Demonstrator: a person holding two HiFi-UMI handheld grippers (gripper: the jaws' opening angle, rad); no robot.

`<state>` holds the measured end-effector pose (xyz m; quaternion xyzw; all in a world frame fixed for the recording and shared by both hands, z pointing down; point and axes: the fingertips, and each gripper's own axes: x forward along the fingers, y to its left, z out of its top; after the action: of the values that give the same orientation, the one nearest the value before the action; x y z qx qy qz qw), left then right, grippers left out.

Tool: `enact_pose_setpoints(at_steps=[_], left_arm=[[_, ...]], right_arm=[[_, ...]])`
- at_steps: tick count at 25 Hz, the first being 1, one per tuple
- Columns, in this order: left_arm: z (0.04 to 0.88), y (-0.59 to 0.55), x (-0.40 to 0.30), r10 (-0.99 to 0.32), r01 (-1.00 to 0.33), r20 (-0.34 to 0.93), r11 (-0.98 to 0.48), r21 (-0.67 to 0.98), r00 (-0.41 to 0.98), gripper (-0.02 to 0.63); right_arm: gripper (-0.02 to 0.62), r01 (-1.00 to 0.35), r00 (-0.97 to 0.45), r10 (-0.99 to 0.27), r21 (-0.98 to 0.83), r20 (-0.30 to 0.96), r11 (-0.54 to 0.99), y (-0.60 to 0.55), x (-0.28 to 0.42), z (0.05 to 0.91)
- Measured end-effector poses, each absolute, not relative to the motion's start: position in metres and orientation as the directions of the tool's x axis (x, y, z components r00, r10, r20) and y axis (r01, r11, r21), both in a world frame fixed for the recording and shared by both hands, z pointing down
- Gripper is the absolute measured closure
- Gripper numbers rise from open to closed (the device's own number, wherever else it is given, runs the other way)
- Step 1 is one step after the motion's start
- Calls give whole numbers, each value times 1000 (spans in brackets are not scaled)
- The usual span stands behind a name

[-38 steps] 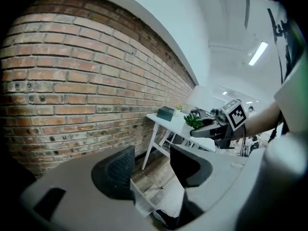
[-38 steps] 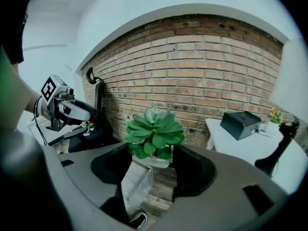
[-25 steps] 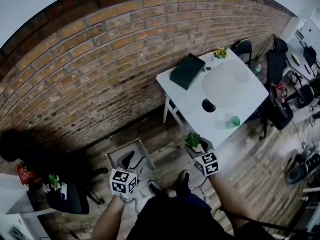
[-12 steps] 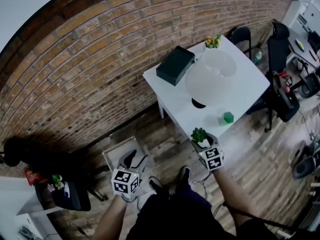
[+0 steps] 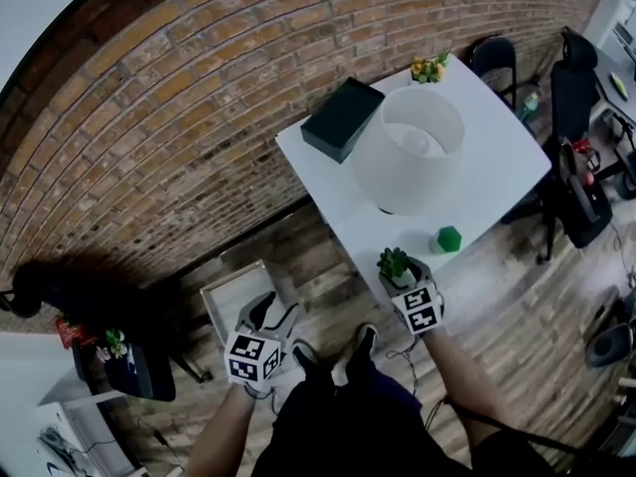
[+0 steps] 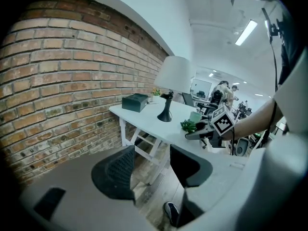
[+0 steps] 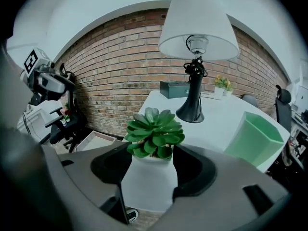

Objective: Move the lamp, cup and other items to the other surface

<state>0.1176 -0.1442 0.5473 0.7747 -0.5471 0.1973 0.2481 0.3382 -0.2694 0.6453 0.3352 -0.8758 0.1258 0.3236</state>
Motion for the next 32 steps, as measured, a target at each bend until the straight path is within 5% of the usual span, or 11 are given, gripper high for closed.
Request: enact_pose_setpoints(at_steps=[18,32], left_arm=[[543,-137,137,-758,-943,561,-286,172,332,383],[491,-117,90,-797,-910,440,-382,162,413,383]], right_arm=[[239,-693,-574,-531,-23,623,721,-261,353,631],[299,-814,-504,-723,22,472,581,-213,335,519]])
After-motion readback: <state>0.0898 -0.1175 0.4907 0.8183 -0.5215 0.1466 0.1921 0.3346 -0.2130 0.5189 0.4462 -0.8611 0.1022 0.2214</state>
